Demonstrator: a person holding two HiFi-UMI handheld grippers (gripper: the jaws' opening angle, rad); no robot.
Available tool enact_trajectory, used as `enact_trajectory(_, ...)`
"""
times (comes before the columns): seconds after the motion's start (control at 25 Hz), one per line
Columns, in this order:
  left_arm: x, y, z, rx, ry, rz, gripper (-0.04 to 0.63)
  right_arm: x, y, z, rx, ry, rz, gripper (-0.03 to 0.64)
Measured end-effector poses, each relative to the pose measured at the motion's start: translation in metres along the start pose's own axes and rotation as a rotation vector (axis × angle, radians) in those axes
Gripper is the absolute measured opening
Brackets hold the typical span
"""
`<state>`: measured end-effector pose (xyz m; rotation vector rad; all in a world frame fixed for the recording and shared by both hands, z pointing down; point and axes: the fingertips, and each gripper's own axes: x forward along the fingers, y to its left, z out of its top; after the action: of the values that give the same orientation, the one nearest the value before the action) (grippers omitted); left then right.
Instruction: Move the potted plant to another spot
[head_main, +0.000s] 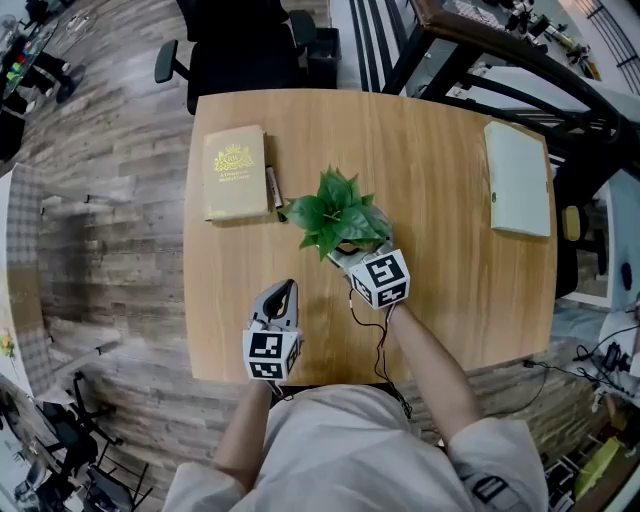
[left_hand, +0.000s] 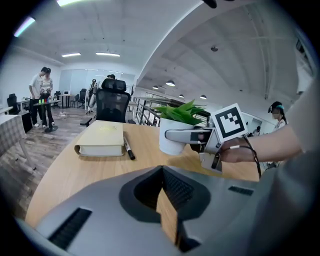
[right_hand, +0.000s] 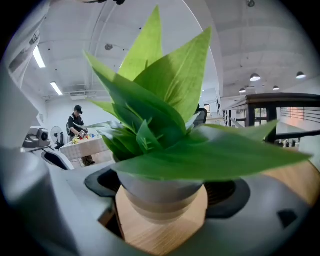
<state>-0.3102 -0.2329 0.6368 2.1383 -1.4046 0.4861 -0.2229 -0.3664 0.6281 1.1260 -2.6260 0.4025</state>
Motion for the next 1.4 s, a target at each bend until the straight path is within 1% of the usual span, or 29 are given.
enact_trajectory(0.36, 0.009, 0.019, 0.000, 0.000, 0.010, 0.012, 0.011, 0.029, -0.007, -0.022, 0.026, 0.071, -0.006, 0.508)
enact_trajectory(0.56, 0.008, 0.023, -0.008, -0.026, 0.029, 0.019, 0.011, 0.037, -0.005, -0.031, 0.027, 0.098, 0.008, 0.508)
enact_trajectory(0.76, 0.009, 0.026, -0.013, -0.035, 0.039, 0.024, 0.011, 0.040, -0.004, -0.038, 0.021, 0.117, 0.015, 0.509)
enact_trajectory(1.04, 0.011, 0.025, -0.013, -0.027, 0.036, 0.027, 0.011, 0.039, -0.003, -0.044, 0.026, 0.124, 0.021, 0.511)
enact_trajectory(1.24, 0.009, 0.020, -0.013, -0.023, 0.037, 0.019, 0.011, 0.034, -0.001, -0.047, 0.017, 0.135, 0.001, 0.515)
enact_trajectory(1.4, 0.005, 0.017, -0.018, -0.026, 0.056, 0.019, 0.011, 0.029, 0.002, -0.051, 0.003, 0.157, -0.012, 0.517)
